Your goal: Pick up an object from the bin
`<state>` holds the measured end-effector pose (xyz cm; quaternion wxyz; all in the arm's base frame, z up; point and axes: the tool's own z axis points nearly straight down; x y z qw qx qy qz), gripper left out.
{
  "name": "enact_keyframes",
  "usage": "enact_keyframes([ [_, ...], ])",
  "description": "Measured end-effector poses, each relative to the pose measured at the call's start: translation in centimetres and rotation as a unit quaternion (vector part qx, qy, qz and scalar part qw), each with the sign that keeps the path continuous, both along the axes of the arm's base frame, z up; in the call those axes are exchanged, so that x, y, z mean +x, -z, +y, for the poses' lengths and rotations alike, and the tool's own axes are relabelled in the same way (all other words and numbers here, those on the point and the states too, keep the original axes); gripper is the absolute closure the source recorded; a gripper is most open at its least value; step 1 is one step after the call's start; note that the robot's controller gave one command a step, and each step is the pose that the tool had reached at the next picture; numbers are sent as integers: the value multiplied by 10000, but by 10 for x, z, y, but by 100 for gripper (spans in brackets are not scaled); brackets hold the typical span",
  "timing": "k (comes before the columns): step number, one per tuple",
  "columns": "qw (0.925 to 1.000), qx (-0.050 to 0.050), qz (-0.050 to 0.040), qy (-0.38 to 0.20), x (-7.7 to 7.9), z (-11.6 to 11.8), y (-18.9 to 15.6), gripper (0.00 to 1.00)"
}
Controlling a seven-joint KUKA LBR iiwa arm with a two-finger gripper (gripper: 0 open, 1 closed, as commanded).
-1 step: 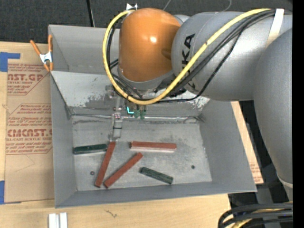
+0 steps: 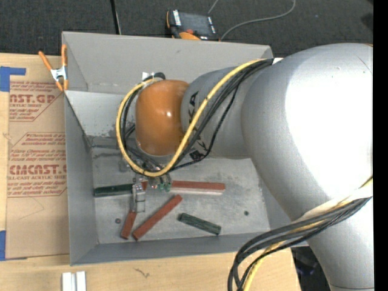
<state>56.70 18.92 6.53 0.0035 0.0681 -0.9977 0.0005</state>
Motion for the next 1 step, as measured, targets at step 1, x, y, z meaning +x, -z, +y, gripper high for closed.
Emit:
enact_keyframes([
  [1,10000,28,-46,6,3,2,-6,100],
])
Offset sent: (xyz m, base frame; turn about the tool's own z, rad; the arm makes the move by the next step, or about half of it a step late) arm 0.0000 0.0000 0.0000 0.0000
